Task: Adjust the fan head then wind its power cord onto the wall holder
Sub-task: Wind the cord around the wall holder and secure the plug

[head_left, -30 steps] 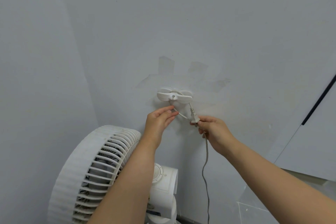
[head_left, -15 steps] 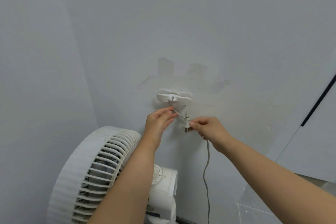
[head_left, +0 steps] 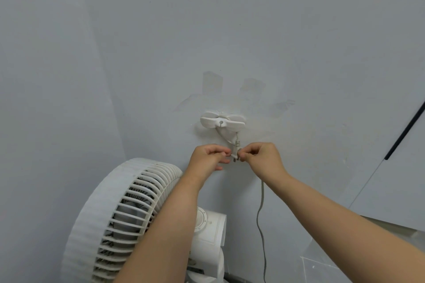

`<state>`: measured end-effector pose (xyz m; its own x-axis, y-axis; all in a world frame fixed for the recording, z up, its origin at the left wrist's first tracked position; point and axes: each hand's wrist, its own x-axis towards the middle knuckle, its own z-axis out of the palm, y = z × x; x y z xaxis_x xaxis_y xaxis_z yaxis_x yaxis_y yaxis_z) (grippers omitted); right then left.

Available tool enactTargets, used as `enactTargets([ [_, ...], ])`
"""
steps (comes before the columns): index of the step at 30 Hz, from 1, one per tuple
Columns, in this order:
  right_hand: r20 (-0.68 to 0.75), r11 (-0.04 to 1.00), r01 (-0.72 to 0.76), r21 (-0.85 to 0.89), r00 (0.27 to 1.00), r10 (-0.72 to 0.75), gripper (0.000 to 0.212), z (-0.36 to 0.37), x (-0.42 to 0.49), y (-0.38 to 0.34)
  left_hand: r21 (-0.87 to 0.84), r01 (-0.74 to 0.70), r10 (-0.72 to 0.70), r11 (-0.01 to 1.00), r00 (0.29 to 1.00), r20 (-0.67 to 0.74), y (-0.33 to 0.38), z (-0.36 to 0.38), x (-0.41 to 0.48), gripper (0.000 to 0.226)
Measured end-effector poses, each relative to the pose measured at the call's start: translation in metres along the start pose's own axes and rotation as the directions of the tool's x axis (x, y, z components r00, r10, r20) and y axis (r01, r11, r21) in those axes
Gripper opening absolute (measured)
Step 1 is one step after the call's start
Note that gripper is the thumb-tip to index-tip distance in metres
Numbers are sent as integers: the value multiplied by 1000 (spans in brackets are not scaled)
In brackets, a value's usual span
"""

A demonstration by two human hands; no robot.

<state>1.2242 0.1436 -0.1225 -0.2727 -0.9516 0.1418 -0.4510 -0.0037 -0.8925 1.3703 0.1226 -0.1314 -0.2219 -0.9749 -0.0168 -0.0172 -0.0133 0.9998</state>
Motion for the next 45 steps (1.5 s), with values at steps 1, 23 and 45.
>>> enactTargets([
  [1, 11, 1000, -2, -5, 1000, 2, 30, -1, 1, 1, -2, 17, -17, 1000, 1000, 6, 0, 0, 0, 26],
  [23, 111, 986, 30, -164, 994, -11, 23, -7, 3, 3, 98, -14, 11, 995, 1000, 29, -5, 3, 2, 28],
  [45, -85, 890, 151, -430, 975, -207, 15, -21, -5, -22, 180, -29, 106, 983, 894, -436, -16, -9, 17, 18],
])
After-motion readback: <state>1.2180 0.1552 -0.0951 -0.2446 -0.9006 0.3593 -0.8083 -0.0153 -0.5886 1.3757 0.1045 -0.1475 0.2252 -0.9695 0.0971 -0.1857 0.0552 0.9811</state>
